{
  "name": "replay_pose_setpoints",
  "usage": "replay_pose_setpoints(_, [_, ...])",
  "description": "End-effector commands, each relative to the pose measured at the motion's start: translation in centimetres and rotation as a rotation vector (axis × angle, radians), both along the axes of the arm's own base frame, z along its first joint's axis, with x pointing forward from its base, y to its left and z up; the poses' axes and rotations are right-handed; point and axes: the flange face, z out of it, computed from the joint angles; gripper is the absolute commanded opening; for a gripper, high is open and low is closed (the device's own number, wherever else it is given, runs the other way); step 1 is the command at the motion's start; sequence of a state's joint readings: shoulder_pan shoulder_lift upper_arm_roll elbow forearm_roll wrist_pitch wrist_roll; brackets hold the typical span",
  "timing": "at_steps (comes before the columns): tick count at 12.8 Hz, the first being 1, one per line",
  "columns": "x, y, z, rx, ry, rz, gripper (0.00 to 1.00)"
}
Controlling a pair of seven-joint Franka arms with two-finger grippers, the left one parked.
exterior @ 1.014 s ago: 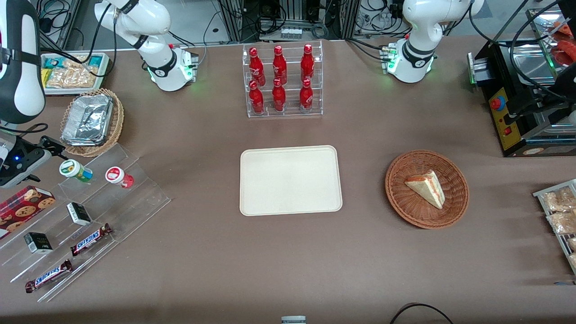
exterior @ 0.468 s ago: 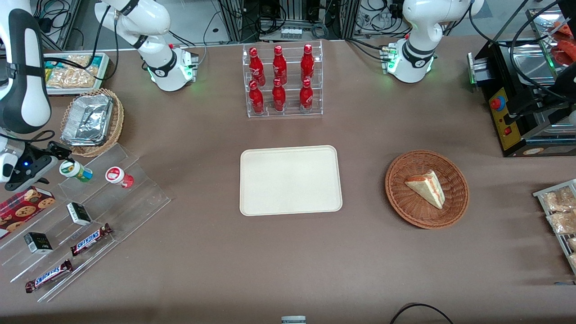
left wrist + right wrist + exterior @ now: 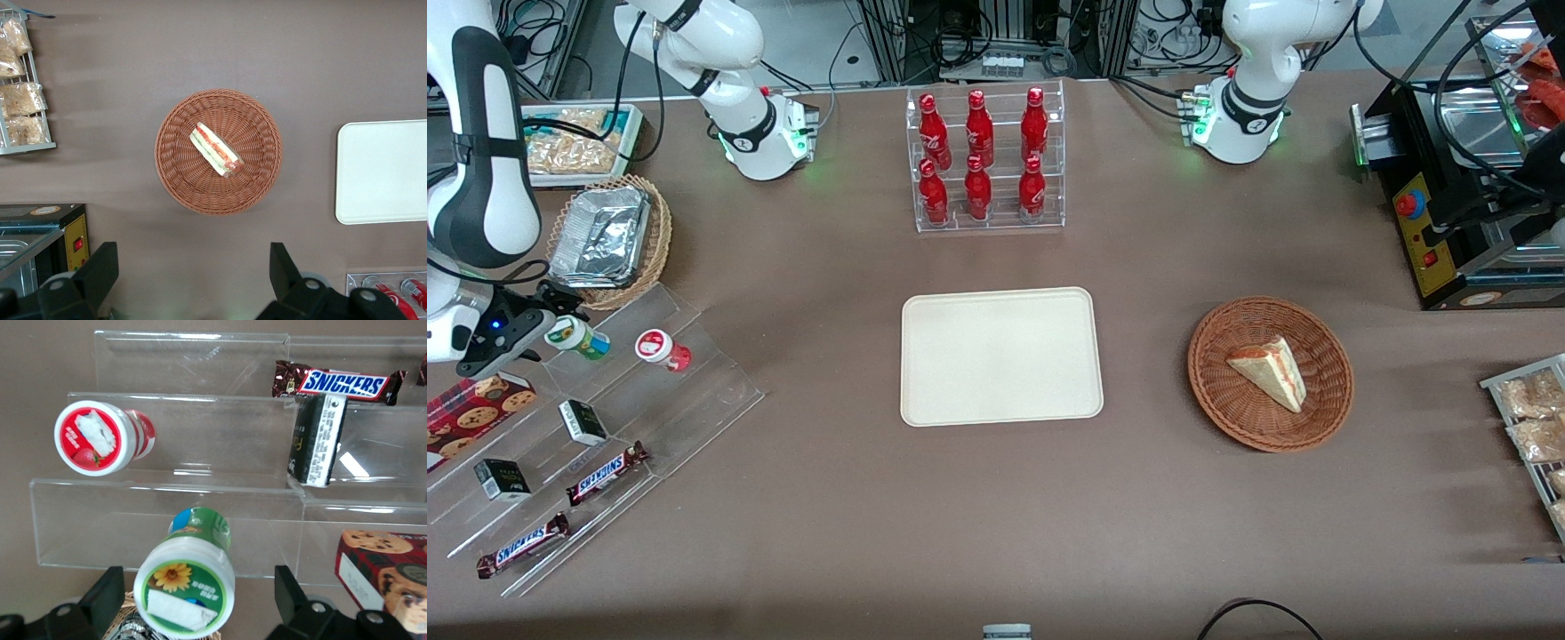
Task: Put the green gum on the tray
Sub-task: 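Close the right gripper around the green-capped white gum bottle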
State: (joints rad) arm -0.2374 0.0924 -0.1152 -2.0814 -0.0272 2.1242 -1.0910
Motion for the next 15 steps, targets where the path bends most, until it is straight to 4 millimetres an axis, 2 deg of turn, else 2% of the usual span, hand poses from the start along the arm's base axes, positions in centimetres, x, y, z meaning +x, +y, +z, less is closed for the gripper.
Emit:
replay_pose_setpoints(1, [-0.6, -0.5, -0.8, 0.009, -0.023, -0.016, 0.82])
replay_pose_setpoints(3, [-0.6, -0.5, -0.8, 0.009, -0.023, -0.007, 0.16])
replay_pose_setpoints(4, [-0.6, -0.4, -0.8, 0.011, -0.019, -0.006, 0.01])
replay_pose_setpoints(7, [-0.5, -0.3, 0.0, 0.011, -0.019, -0.012, 0.00])
replay_pose_setpoints(9, [0.2, 0.4, 1.6, 0.018, 0.002, -0.017, 0.00])
replay_pose_setpoints(10, [0.8, 1.4, 2.6, 0.021, 0.015, -0.039, 0.00])
replay_pose_setpoints(12, [2.0, 5.0, 4.9, 0.022, 0.063, -0.090, 0.00])
replay_pose_setpoints(15, [3.3, 12.7, 7.5, -0.002, 0.121, -0.188, 0.00])
